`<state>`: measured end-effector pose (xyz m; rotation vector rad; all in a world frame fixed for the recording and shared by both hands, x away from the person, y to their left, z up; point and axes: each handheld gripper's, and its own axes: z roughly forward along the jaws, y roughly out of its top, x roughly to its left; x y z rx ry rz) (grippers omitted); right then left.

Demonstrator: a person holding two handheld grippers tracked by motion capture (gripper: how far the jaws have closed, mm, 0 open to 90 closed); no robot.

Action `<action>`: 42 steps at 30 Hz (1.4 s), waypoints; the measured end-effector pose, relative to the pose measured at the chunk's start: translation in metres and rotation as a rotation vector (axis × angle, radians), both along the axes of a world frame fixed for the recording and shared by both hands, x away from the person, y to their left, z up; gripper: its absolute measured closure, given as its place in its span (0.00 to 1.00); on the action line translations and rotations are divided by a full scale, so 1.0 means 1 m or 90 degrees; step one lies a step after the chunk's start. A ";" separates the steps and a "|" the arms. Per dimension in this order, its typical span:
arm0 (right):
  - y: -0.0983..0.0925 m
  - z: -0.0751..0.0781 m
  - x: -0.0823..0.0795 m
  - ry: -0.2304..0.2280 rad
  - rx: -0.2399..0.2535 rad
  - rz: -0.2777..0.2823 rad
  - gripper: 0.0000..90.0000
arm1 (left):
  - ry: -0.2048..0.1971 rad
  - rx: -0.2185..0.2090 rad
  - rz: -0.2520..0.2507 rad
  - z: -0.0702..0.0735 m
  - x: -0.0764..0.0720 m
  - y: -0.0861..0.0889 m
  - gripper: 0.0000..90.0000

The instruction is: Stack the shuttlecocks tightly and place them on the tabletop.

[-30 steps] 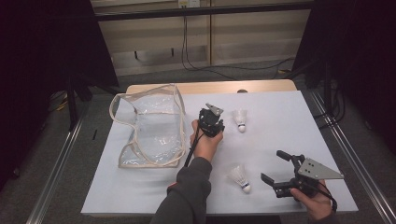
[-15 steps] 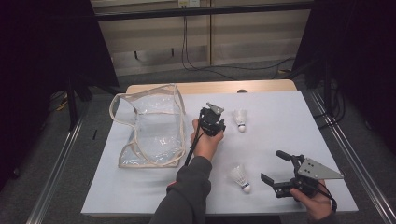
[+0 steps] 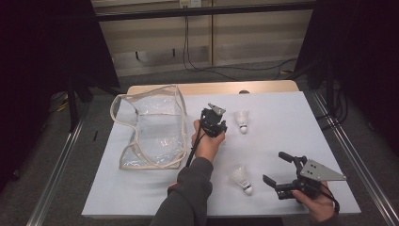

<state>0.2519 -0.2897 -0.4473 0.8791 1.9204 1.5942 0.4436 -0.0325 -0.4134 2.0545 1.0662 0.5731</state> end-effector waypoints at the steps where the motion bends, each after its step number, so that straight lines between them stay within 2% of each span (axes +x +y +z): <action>1: 0.000 0.000 0.000 -0.001 0.000 0.001 0.02 | 0.000 0.001 0.000 0.000 0.000 0.000 0.71; 25: 0.000 0.000 0.000 0.000 0.000 0.001 0.02 | 0.005 -0.009 -0.001 0.002 0.000 0.003 0.69; 36: 0.001 0.000 0.000 -0.001 0.000 0.001 0.02 | 0.017 -0.037 -0.009 0.006 -0.002 0.008 0.64; 42: 0.001 0.000 0.000 -0.002 -0.002 0.002 0.02 | 0.017 -0.040 -0.018 0.008 -0.003 0.008 0.61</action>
